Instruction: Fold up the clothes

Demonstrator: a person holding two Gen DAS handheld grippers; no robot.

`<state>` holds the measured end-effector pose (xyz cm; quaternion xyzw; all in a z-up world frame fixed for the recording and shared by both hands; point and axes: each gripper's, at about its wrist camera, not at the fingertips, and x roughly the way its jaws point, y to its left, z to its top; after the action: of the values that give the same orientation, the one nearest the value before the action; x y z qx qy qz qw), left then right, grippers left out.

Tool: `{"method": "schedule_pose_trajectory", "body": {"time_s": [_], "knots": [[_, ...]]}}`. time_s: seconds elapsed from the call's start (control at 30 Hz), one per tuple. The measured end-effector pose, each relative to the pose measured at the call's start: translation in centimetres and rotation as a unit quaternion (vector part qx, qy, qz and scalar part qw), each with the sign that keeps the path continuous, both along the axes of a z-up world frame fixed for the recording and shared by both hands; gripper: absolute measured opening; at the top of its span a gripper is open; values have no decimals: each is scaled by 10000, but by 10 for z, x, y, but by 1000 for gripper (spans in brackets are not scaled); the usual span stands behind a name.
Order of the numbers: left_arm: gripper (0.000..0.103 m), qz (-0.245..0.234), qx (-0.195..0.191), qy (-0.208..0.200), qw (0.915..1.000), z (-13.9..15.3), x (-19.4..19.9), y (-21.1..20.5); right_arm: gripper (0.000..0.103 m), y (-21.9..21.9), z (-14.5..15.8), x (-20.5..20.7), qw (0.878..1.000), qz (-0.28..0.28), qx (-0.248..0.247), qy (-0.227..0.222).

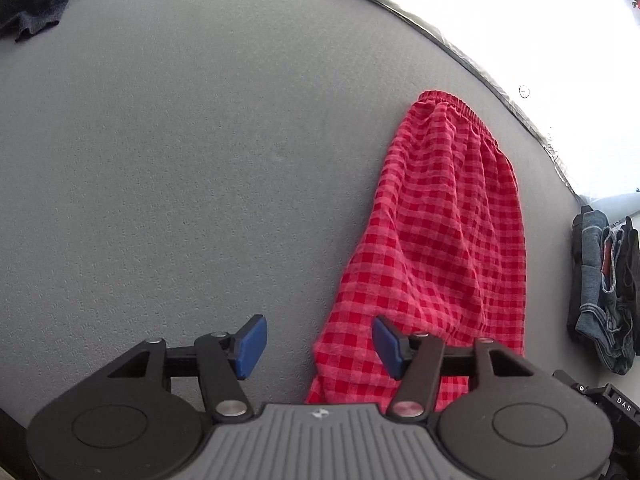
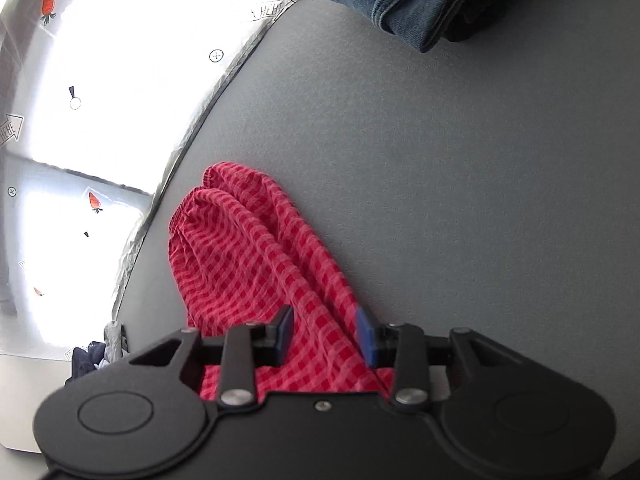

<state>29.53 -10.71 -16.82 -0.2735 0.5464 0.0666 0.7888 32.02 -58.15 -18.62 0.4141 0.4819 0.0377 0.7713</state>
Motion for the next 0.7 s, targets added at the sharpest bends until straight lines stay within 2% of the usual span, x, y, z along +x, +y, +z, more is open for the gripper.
{"method": "schedule_pose_trajectory", "body": {"time_s": [0.03, 0.07, 0.2, 0.3, 0.33, 0.37, 0.43, 0.5, 0.6, 0.7], "knots": [[60, 5, 39, -14, 10000, 0, 9, 1, 11, 4, 2, 8, 9999, 84, -10, -85], [60, 17, 40, -24, 10000, 0, 19, 2, 5, 9, 4, 18, 9997, 170, 3, -175], [61, 63, -53, -60, 9999, -3, 64, 9, 5, 28, 5, 74, 9973, 390, 486, -390], [61, 64, -4, 17, 10000, -8, 100, 8, 10, 47, 6, 126, 9949, 647, 582, -518], [62, 61, 32, 59, 10000, -10, 113, 6, 15, 53, 7, 141, 9942, 749, 530, -557], [62, 27, 50, 73, 10000, -13, 125, 3, 24, 62, 8, 157, 9930, 919, 395, -636], [62, -73, 101, 126, 9998, -20, 148, -3, 39, 85, 12, 188, 9870, 1376, -196, -801], [62, -163, 170, 163, 9996, -26, 166, -10, 39, 108, 13, 213, 9755, 1826, -755, -967], [62, -279, 197, 236, 9991, -36, 185, -18, 39, 135, 2, 245, 9610, 2377, -995, -1007], [64, -372, 207, 330, 9985, -42, 197, -25, 40, 150, -16, 262, 9526, 2769, -1038, -714]]}}
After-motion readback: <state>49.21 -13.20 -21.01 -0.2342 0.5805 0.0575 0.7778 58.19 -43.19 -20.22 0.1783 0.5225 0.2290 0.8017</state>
